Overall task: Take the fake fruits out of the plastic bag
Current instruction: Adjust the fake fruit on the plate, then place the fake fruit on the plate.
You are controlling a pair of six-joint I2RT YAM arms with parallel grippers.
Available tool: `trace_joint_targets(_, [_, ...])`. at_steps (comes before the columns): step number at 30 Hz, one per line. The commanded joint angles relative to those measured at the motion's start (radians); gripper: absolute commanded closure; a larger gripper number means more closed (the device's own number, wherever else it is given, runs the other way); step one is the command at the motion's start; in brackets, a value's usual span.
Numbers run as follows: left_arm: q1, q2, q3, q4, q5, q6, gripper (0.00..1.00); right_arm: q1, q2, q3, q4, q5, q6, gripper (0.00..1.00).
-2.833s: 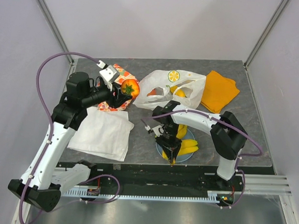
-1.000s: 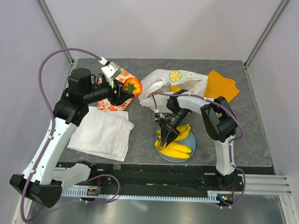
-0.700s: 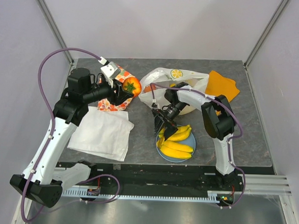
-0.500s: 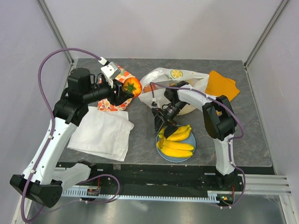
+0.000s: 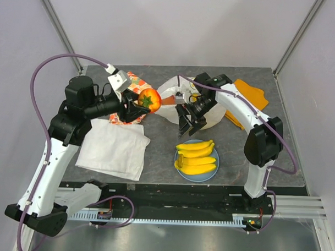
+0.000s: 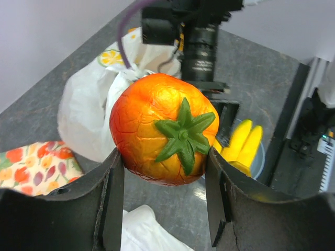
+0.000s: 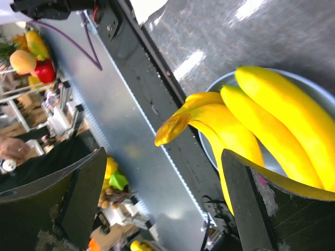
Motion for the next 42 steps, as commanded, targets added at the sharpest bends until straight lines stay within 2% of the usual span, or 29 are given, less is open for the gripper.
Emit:
trace_joint_targets(1, [-0.092, -0.005, 0.005, -0.081, 0.061, 0.054, 0.98, -0.094, -0.092, 0.079, -0.07, 0.035, -0.023, 0.02])
trace_joint_targets(3, [-0.166, 0.006, -0.004, -0.099, 0.062, 0.078, 0.98, -0.149, -0.111, 0.12, -0.067, -0.017, -0.02, 0.02])
trace_joint_targets(5, [-0.221, 0.029, 0.007, -0.125, 0.061, 0.109, 0.98, -0.264, -0.115, 0.187, -0.066, -0.079, -0.02, 0.02])
trace_joint_targets(6, [-0.285, 0.061, 0.014, -0.151, 0.047, 0.152, 0.98, -0.307, -0.115, 0.209, -0.06, -0.112, -0.014, 0.02])
trace_joint_targets(7, [-0.319, 0.078, 0.03, -0.162, 0.036, 0.173, 0.98, -0.397, -0.113, 0.231, -0.046, -0.176, 0.017, 0.02])
trace_joint_targets(9, [-0.411, 0.139, 0.042, -0.193, 0.007, 0.242, 0.99, -0.482, -0.118, 0.271, 0.017, -0.226, 0.063, 0.02])
trace_joint_targets(10, [-0.434, 0.165, 0.051, -0.199, 0.0, 0.261, 0.99, -0.563, -0.124, 0.277, 0.07, -0.247, 0.103, 0.02])
trace_joint_targets(15, [-0.514, 0.352, 0.094, -0.207, 0.006, 0.284, 0.98, -0.691, -0.187, 0.295, 0.151, -0.214, 0.102, 0.02])
trace_joint_targets(19, [-0.572, 0.453, 0.116, -0.165, -0.034, 0.287, 0.98, -0.692, -0.256, 0.259, 0.151, -0.186, 0.043, 0.02])
trace_joint_targets(25, [-0.576, 0.615, 0.169, -0.159, -0.007, 0.26, 0.98, -0.691, -0.363, 0.147, 0.164, -0.2, 0.048, 0.02])
trace_joint_targets(33, [-0.574, 0.79, 0.186, -0.167, -0.051, 0.284, 0.98, -0.692, -0.386, 0.125, 0.192, -0.176, 0.059, 0.02])
trace_joint_targets(42, [-0.54, 0.94, 0.281, -0.167, -0.036, 0.249, 0.98, -0.692, -0.382, 0.076, 0.197, -0.2, 0.059, 0.02])
